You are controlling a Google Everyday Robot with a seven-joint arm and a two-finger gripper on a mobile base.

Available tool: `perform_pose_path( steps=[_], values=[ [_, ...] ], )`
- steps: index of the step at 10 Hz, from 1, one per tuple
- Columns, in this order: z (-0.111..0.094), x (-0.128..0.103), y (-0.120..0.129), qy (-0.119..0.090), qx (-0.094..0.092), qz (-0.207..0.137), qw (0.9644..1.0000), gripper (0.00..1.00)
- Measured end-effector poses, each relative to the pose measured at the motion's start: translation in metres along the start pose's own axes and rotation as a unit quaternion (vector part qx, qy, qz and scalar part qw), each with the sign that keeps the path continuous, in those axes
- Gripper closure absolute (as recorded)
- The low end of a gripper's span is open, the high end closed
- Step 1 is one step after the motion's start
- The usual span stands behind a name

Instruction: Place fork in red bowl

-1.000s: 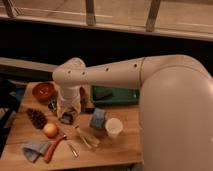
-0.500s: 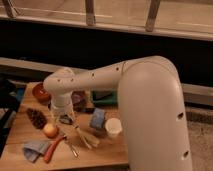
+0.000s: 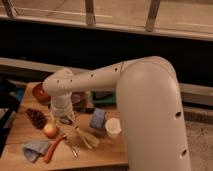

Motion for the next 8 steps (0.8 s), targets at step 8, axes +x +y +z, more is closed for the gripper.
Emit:
perform_pose_path(
  steps=[8],
  values=[
    [0.058, 0.036, 0.004, 0.054, -0.018, 0.037, 0.9977, 0.35]
  ],
)
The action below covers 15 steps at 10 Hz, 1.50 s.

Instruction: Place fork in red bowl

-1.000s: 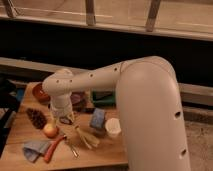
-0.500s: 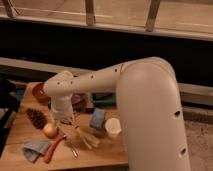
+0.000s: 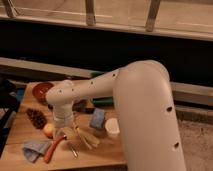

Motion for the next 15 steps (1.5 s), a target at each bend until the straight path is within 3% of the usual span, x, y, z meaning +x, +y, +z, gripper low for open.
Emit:
perform_pose_path(
  steps=[3, 10, 15],
  values=[
    [0.026, 0.003, -0.003, 0.018, -0.002, 0.011, 0.9998, 0.35],
    [0.060, 0.003, -0.003, 0.045, -0.007, 0.025, 0.9986, 0.37],
    [0.059, 0.003, -0.007, 0.046, -0.001, 0.026, 0.9986, 0.86]
  ],
)
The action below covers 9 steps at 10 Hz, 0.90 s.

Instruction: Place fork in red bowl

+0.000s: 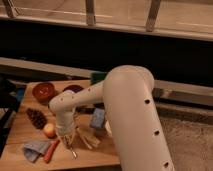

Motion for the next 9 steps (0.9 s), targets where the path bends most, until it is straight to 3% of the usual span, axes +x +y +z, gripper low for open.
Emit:
perform_pose_path(
  steps=[2, 6, 9],
  values=[
    [0.006, 0.001, -0.007, 0.003, 0.011, 0.019, 0.9998, 1.00],
    [0.005, 0.001, -0.010, 0.000, 0.020, 0.021, 0.9996, 1.00],
    [-0.026, 0.002, -0.023, -0.031, 0.022, 0.039, 0.9985, 1.00]
  ],
)
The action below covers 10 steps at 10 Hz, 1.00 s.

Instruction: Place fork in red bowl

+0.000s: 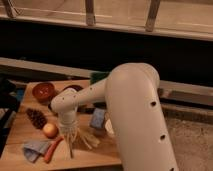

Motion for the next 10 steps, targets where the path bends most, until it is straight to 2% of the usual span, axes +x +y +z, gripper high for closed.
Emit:
perform_pose_path(
  steps=[2, 5, 7, 9, 10],
  values=[
    [-0.037, -0.005, -0.015, -0.035, -0.005, 0.014, 0.9993, 1.00],
    [-0.085, -0.028, -0.038, -0.085, -0.001, 0.022, 0.9961, 1.00],
    [-0.118, -0.054, -0.051, -0.121, 0.000, 0.022, 0.9924, 1.00],
    [-0.165, -0.089, -0.061, -0.168, 0.001, 0.017, 0.9857, 1.00],
    [-0.190, -0.106, -0.057, -0.188, 0.000, 0.009, 0.9820, 1.00]
  ],
)
